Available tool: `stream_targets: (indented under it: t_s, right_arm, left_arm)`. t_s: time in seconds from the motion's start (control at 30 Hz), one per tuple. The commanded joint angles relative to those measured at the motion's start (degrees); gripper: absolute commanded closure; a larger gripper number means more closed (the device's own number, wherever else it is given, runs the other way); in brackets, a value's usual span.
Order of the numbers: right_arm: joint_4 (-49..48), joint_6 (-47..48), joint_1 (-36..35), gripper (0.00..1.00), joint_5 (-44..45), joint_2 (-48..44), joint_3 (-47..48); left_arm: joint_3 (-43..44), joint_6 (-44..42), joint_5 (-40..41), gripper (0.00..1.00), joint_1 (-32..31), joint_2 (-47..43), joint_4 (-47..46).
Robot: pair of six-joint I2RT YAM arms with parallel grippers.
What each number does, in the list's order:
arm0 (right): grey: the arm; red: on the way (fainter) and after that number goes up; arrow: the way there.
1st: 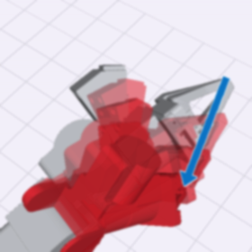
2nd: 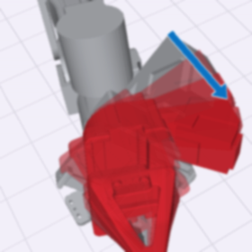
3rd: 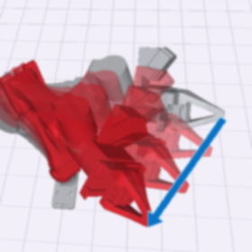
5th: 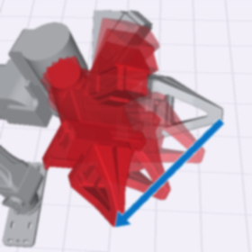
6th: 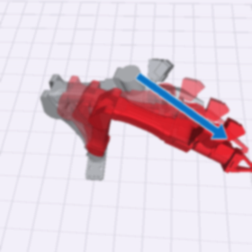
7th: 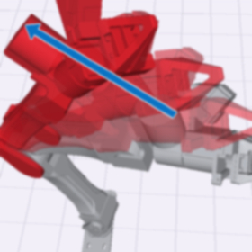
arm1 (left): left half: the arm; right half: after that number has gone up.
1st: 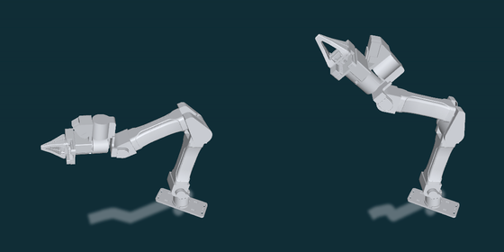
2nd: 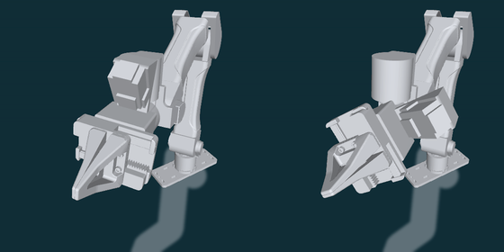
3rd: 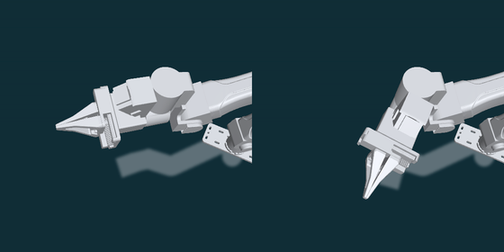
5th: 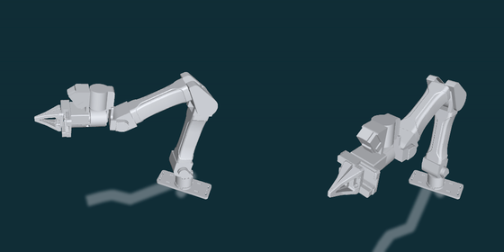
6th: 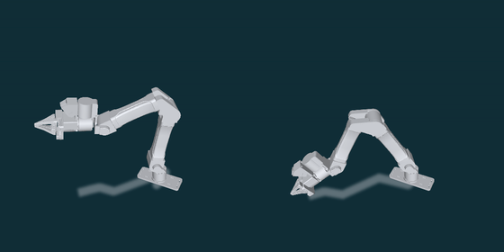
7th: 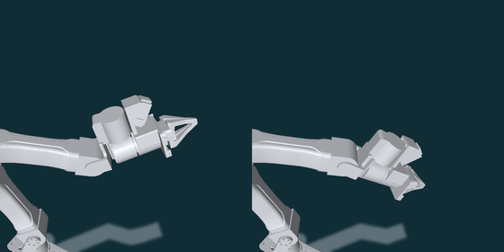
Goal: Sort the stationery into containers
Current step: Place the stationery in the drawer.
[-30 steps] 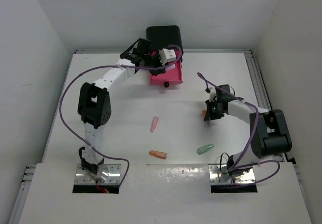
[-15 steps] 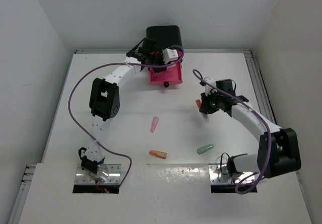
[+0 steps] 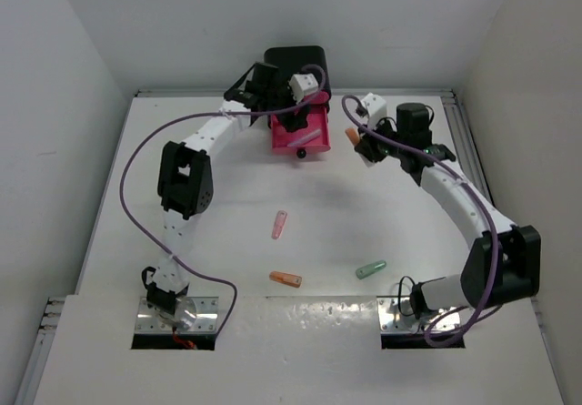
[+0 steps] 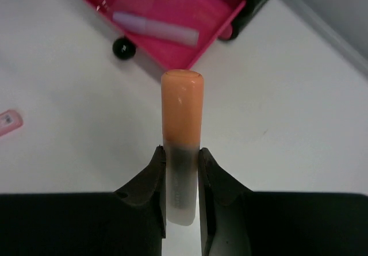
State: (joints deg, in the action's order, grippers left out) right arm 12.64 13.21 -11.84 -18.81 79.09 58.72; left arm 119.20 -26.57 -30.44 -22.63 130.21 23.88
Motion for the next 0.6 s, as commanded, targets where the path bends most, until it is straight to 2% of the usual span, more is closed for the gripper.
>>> stream_targets:
  t_s: [0.0, 0.13, 0.27, 0.4, 0.57]
  right_arm:
    - [-7.5, 8.4, -0.8, 1.0, -5.6, 5.0, 6.6]
    - [-11.7, 13.8, -2.7, 1.0, -10.4, 12.9, 14.5]
    - [-12.2, 16.6, -4.8, 1.0, -12.5, 22.1, 23.4]
    - [-11.8, 18.9, -6.8, 1.0, -14.3, 31.8, 33.0]
    - [-12.0, 28.1, -7.5, 1.0, -15.0, 38.8, 37.6]
  left_arm:
    - [1.3, 16.9, -4.3, 0.28, 5.8, -10.8, -10.4]
    - [-4.4, 25.8, -7.5, 0.27, 12.8, -16.8, -12.6]
    - [-13.5, 26.0, -9.3, 0.28, 17.4, -25.9, -11.5]
    - [-29.1, 26.0, -12.0, 0.29, 22.6, -34.1, -12.1]
    - [-38.0, 23.6, -11.3, 0.3, 25.2, -42.6, -10.6]
